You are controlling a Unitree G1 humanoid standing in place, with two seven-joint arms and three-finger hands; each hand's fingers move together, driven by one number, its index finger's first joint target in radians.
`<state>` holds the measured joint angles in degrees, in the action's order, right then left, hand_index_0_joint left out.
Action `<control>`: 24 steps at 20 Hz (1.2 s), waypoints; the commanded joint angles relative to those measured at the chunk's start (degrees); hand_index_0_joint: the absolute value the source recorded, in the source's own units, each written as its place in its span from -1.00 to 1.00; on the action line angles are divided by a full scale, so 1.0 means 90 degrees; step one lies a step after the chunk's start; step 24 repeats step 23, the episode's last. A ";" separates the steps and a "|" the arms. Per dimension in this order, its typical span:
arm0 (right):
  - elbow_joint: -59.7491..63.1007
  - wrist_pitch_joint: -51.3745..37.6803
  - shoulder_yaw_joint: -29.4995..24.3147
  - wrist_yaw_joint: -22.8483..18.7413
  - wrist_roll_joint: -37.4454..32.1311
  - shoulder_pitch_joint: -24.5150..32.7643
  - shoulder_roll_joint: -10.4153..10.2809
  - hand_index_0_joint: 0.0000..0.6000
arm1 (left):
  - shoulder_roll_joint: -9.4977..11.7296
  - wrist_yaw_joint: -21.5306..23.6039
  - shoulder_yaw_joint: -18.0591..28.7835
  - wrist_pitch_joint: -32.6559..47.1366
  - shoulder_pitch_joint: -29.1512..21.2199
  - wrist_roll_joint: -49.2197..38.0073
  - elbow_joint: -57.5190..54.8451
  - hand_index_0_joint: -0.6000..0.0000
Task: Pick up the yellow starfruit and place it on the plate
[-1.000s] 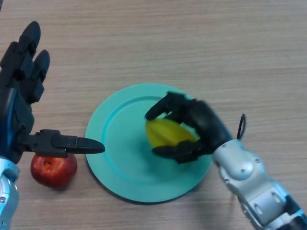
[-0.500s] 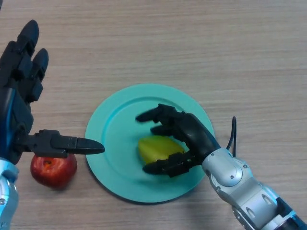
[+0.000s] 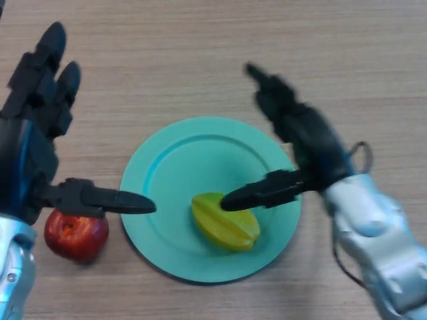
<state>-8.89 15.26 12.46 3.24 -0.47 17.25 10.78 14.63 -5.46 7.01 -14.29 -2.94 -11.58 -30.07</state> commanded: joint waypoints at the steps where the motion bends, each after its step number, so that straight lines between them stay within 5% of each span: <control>1: -0.1051 -0.0080 -0.0831 0.0255 -0.0626 -0.0049 0.0012 -1.00 | 0.0025 0.0057 0.0015 0.1014 -0.0182 0.0444 -0.0085 1.00; 4: -0.1973 0.0439 -0.1462 0.0871 -0.0443 -0.0626 0.0280 -1.00 | 0.0048 0.0143 0.0024 0.1391 -0.0322 0.0517 0.0359 1.00; 7: -0.2217 0.0202 -0.1871 0.0945 -0.0272 -0.0926 0.0492 -1.00 | 0.0086 0.0090 0.0085 0.1425 -0.0329 0.0537 0.0577 1.00; 13: -0.2204 -0.0355 -0.1907 0.0520 -0.0328 -0.1207 0.0437 -1.00 | 0.0103 0.0242 0.0012 0.1623 -0.0546 0.0606 0.0921 1.00; 24: -0.1806 -0.0632 -0.1784 0.0494 -0.0033 -0.1021 0.0422 -1.00 | 0.0235 0.0182 0.0217 0.1635 -0.0571 0.0775 0.1109 1.00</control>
